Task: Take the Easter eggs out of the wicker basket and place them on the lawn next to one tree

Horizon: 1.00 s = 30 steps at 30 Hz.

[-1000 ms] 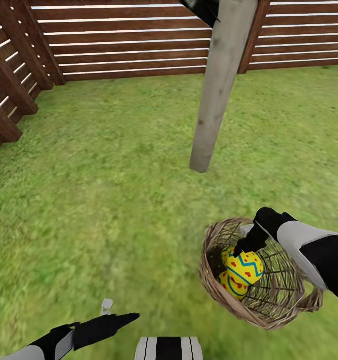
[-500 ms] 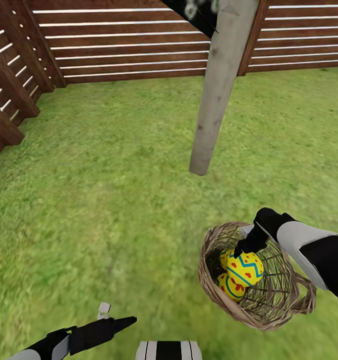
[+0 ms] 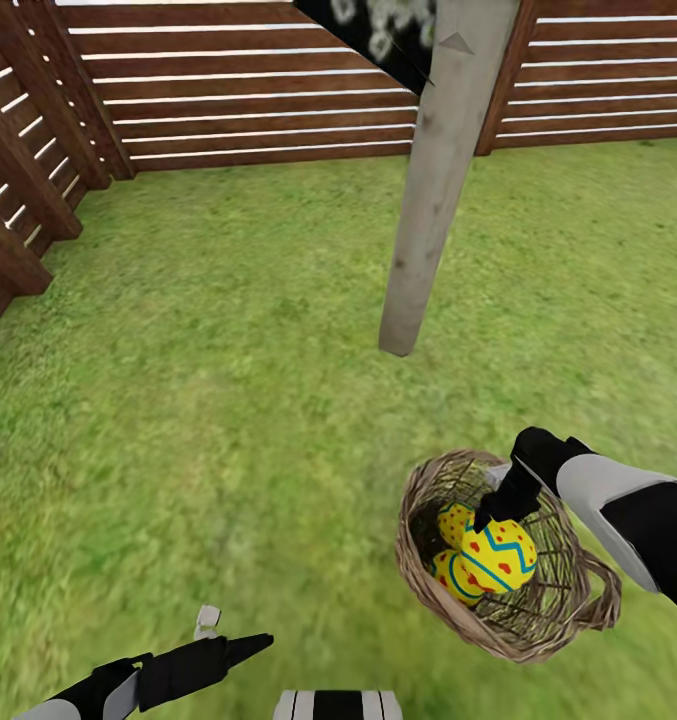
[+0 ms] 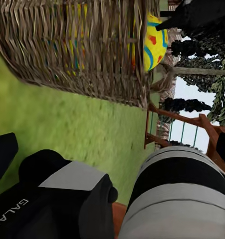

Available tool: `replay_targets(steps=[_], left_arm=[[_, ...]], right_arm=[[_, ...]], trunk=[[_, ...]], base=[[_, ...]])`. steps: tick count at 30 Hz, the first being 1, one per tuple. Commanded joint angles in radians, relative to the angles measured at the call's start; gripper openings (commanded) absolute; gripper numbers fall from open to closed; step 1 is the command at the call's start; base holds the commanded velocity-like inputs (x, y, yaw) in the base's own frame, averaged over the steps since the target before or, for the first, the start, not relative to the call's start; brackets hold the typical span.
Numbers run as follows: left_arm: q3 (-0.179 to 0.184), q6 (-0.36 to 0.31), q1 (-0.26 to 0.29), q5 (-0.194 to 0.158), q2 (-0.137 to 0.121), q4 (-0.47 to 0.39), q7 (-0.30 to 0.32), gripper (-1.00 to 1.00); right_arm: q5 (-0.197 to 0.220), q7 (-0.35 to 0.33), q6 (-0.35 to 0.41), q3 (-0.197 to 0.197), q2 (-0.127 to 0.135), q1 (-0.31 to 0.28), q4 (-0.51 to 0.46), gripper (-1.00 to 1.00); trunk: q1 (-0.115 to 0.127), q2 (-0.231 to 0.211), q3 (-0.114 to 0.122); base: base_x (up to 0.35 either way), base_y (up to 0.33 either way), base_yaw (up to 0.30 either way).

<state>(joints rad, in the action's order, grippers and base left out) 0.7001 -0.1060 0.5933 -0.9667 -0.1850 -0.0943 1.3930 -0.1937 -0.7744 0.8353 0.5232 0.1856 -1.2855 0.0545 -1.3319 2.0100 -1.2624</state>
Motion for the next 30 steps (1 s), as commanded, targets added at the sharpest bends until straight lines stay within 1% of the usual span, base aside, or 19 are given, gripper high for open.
replay_targets(steps=[1, 4, 7, 9, 13, 16, 22, 25, 27, 30], left_arm=[[0.009, -0.011, 0.0, -0.009, -0.001, -0.001, 0.003, 1.0], [0.009, -0.011, 0.0, -0.009, -0.001, -0.001, 0.003, 1.0], [0.009, -0.011, 0.0, -0.009, -0.004, -0.001, 0.003, 1.0], [0.009, -0.011, 0.0, -0.009, -0.005, -0.001, 0.003, 1.0], [0.009, -0.011, 0.0, -0.009, -0.005, -0.001, 0.002, 1.0], [0.009, -0.011, 0.0, -0.009, -0.005, -0.001, 0.003, 1.0], [0.009, -0.011, 0.0, -0.009, -0.005, -0.001, 0.001, 1.0], [0.009, -0.011, 0.0, -0.009, -0.005, 0.0, 0.001, 1.0], [0.009, -0.011, 0.0, -0.009, -0.005, 0.0, 0.0, 1.0], [0.009, -0.011, 0.0, -0.009, -0.004, 0.0, -0.006, 1.0]], right_arm=[[-0.021, -0.018, 0.001, -0.002, 0.0, 0.0, 0.0, -1.0], [-0.039, -0.09, 0.002, -0.003, 0.001, 0.001, 0.0, -1.0], [-0.099, -0.151, 0.002, -0.004, 0.008, 0.002, -0.001, -1.0], [-0.117, -0.214, 0.002, -0.004, 0.016, 0.002, -0.002, -1.0], [-0.154, -0.265, 0.001, -0.006, 0.035, 0.002, -0.005, -1.0], [-0.161, -0.31, -0.001, -0.006, 0.048, 0.002, -0.011, -1.0], [-0.168, -0.417, -0.005, -0.005, 0.091, 0.002, -0.02, -1.0], [-0.168, -0.44, -0.005, -0.006, 0.105, 0.002, -0.022, -1.0], [-0.168, -0.464, -0.005, -0.006, 0.123, 0.002, -0.047, -1.0], [-0.17, -0.505, 0.001, -0.006, 0.157, 0.002, -0.098, -1.0]], trunk=[[0.004, -0.007, 0.003], [0.016, -0.028, 0.012], [0.016, -0.028, 0.012], [0.016, -0.028, 0.012], [0.016, -0.028, 0.012], [0.016, -0.028, 0.012], [0.016, -0.028, 0.012], [0.016, -0.028, 0.012], [0.016, -0.028, 0.012], [0.016, -0.028, 0.012]], base=[[0.0, 0.0, 0.0], [0.0, 0.0, 0.0], [0.0, 0.0, 0.0], [0.0, 0.0, 0.0], [0.0, 0.0, 0.0], [0.0, 0.0, 0.0], [0.0, 0.0, 0.0], [0.0, 0.0, 0.0], [0.0, 0.0, 0.0], [0.0, 0.0, 0.0]])
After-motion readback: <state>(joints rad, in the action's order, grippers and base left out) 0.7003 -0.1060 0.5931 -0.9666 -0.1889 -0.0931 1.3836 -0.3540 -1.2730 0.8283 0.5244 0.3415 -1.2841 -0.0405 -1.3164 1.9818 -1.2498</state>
